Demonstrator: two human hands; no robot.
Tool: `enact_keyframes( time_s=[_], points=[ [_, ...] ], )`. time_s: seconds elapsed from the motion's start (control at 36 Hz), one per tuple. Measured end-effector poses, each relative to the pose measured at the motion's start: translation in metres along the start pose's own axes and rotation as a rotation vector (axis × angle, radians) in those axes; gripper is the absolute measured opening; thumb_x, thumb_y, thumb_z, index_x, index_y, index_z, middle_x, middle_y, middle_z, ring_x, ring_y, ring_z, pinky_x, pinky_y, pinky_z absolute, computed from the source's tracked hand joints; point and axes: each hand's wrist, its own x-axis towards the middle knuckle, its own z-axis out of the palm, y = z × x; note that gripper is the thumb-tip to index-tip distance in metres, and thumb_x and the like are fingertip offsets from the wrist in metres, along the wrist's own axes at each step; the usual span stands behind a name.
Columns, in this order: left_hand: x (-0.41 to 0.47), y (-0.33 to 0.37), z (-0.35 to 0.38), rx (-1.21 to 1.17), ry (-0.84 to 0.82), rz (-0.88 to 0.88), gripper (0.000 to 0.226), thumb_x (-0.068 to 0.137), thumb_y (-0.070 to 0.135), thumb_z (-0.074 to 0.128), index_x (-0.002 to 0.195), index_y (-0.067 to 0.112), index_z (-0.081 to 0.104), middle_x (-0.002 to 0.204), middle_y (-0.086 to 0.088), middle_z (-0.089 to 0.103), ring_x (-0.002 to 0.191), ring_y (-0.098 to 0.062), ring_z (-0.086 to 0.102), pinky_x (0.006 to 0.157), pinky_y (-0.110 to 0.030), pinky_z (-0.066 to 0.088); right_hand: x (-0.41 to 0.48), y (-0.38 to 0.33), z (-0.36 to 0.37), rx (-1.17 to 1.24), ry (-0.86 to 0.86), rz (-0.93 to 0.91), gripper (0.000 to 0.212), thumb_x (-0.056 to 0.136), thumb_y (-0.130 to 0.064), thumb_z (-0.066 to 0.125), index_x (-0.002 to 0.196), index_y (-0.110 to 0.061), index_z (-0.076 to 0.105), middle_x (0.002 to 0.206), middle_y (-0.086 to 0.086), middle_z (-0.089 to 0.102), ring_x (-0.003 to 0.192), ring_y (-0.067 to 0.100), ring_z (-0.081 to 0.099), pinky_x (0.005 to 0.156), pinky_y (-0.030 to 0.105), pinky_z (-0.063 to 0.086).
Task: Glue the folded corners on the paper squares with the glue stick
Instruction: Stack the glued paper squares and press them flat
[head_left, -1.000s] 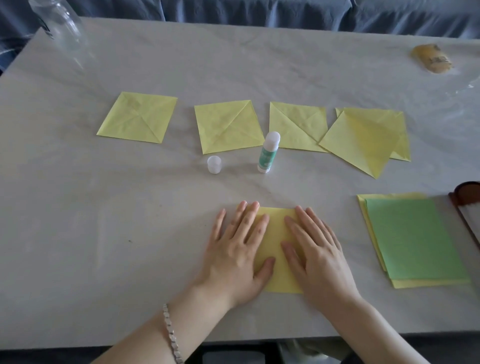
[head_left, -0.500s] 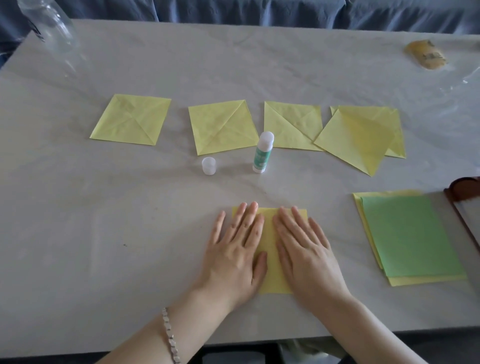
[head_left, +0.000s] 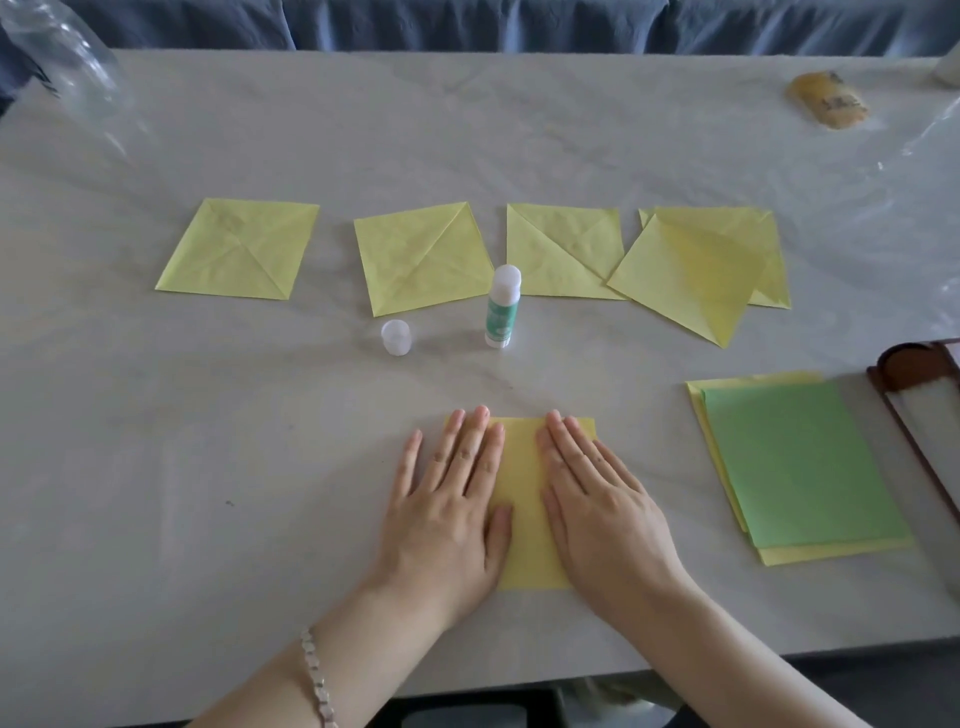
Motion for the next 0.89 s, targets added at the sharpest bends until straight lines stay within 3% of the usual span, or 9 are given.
enact_keyframes(
  time_s=[0.22, 0.33, 0.44, 0.5, 0.61, 0.78, 0.89],
  points=[
    [0.001, 0.003, -0.004, 0.007, -0.011, -0.024, 0.059, 0.086, 0.034, 0.034, 0.133, 0.005, 0.053, 0.141, -0.010, 0.048, 0.129, -0.028, 0.047, 0.103, -0.049, 0.023, -0.005, 0.014, -0.004, -0.016, 0.017, 0.043, 0.059, 0.100, -0.029, 0.009, 0.127, -0.002, 0.054, 0.134, 0.011, 0.053, 0.124, 0.020, 0.048, 0.109, 0.024, 0.015],
    [0.007, 0.013, -0.004, 0.012, 0.028, -0.064, 0.053, 0.083, 0.026, 0.035, 0.123, 0.002, 0.061, 0.134, -0.012, 0.055, 0.122, -0.031, 0.054, 0.102, -0.050, 0.023, -0.005, 0.013, -0.001, -0.031, 0.046, 0.039, 0.060, 0.100, -0.029, 0.009, 0.125, -0.002, 0.055, 0.132, 0.012, 0.054, 0.121, 0.022, 0.052, 0.106, 0.028, 0.025],
    [0.015, 0.013, 0.003, -0.028, 0.027, 0.153, 0.052, 0.085, 0.022, 0.034, 0.130, 0.004, 0.055, 0.139, -0.010, 0.050, 0.127, -0.030, 0.049, 0.104, -0.045, 0.025, -0.004, 0.014, 0.001, -0.021, 0.079, 0.034, 0.060, 0.100, -0.028, 0.009, 0.123, -0.002, 0.057, 0.130, 0.012, 0.056, 0.119, 0.023, 0.054, 0.103, 0.029, 0.028],
    [0.016, 0.007, 0.006, -0.052, 0.011, 0.241, 0.048, 0.096, 0.026, 0.028, 0.136, 0.005, 0.045, 0.143, -0.010, 0.046, 0.131, -0.028, 0.045, 0.104, -0.042, 0.026, -0.005, 0.014, 0.002, -0.020, 0.090, 0.033, 0.060, 0.100, -0.028, 0.008, 0.123, -0.002, 0.058, 0.130, 0.012, 0.056, 0.119, 0.023, 0.054, 0.103, 0.029, 0.029],
    [0.012, -0.004, 0.006, -0.020, -0.053, 0.215, 0.054, 0.102, 0.037, 0.006, 0.140, 0.012, 0.033, 0.146, -0.007, 0.042, 0.135, -0.022, 0.038, 0.106, -0.043, 0.025, -0.005, 0.015, 0.002, -0.032, 0.073, 0.033, 0.062, 0.100, -0.028, 0.006, 0.123, -0.001, 0.057, 0.131, 0.013, 0.055, 0.119, 0.024, 0.054, 0.102, 0.030, 0.029],
    [-0.002, -0.011, 0.004, 0.019, -0.064, 0.134, 0.062, 0.100, 0.045, 0.007, 0.141, 0.010, 0.038, 0.147, -0.008, 0.040, 0.137, -0.021, 0.029, 0.107, -0.045, 0.023, -0.004, 0.013, 0.001, -0.045, 0.035, 0.043, 0.063, 0.100, -0.030, 0.005, 0.125, -0.002, 0.055, 0.133, 0.011, 0.054, 0.121, 0.023, 0.052, 0.103, 0.029, 0.028],
    [-0.007, -0.013, 0.001, 0.041, -0.066, 0.105, 0.062, 0.095, 0.051, 0.021, 0.141, 0.011, 0.034, 0.147, -0.010, 0.040, 0.137, -0.021, 0.028, 0.107, -0.046, 0.022, -0.004, 0.013, 0.000, -0.036, 0.015, 0.050, 0.062, 0.099, -0.031, 0.006, 0.126, -0.002, 0.054, 0.134, 0.010, 0.053, 0.122, 0.022, 0.052, 0.104, 0.029, 0.027]
  ],
)
